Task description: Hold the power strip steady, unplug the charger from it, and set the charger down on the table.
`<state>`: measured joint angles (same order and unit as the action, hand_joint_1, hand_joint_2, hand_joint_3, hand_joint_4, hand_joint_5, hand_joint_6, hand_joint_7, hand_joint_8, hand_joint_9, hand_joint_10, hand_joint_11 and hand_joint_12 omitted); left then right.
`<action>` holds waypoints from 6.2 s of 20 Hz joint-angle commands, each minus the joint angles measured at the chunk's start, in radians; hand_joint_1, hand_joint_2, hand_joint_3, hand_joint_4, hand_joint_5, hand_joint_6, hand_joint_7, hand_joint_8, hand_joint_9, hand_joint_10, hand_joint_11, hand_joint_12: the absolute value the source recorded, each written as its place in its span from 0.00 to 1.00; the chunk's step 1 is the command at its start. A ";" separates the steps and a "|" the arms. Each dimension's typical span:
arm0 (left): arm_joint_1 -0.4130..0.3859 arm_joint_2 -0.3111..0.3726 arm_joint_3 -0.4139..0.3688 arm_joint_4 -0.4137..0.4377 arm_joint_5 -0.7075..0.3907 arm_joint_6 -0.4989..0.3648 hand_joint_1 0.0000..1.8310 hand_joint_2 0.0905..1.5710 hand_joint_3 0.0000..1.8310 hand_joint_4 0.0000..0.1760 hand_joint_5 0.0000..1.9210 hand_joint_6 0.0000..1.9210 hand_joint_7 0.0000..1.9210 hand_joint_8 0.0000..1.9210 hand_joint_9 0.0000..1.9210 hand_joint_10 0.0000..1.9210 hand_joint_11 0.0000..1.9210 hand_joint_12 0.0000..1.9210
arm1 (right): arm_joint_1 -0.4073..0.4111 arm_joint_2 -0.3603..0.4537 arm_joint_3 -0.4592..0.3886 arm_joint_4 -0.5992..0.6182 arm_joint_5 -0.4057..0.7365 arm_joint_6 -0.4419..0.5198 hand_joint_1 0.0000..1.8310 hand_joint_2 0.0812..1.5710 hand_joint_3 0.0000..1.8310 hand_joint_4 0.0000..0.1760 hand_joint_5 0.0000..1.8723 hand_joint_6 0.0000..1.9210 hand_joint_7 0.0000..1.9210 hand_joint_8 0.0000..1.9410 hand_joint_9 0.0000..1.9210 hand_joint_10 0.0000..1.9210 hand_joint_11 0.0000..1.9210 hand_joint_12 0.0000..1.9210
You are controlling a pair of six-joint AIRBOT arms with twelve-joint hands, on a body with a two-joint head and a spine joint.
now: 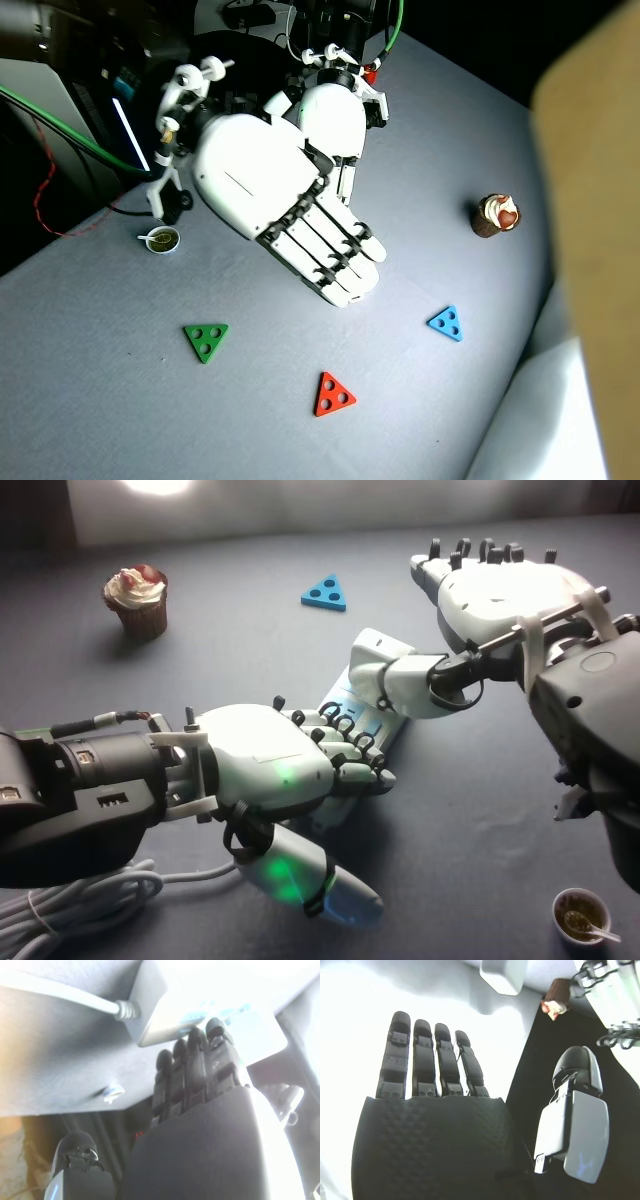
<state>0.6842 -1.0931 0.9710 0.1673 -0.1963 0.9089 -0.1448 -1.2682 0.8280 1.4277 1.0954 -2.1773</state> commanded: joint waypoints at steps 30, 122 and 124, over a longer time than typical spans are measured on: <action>0.013 -0.018 0.010 -0.017 -0.050 -0.013 0.02 0.61 0.00 0.00 0.09 0.00 0.09 0.00 0.08 0.00 0.04 0.04 | -0.024 -0.149 0.215 0.026 0.015 0.223 0.62 0.66 0.00 0.00 0.15 0.00 0.15 0.00 0.17 0.00 0.09 0.26; 0.003 -0.008 0.004 -0.016 -0.054 -0.043 0.01 0.61 0.00 0.00 0.09 0.00 0.08 0.00 0.06 0.00 0.04 0.01 | -0.098 0.374 -0.182 -0.563 -0.647 -0.203 0.36 0.54 0.00 0.00 0.10 0.00 0.15 0.00 0.14 0.00 0.06 0.23; 0.002 -0.008 0.004 -0.016 -0.053 -0.043 0.01 0.61 0.00 0.00 0.08 0.00 0.08 0.00 0.06 0.00 0.05 0.01 | -0.086 0.431 -0.226 -0.571 -0.653 -0.172 0.33 0.55 0.00 0.00 0.08 0.00 0.13 0.00 0.12 0.00 0.04 0.22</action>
<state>0.6937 -1.1004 0.9771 0.1562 -0.2016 0.8696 -0.2405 -0.8364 0.5983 0.8917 0.3668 -2.3516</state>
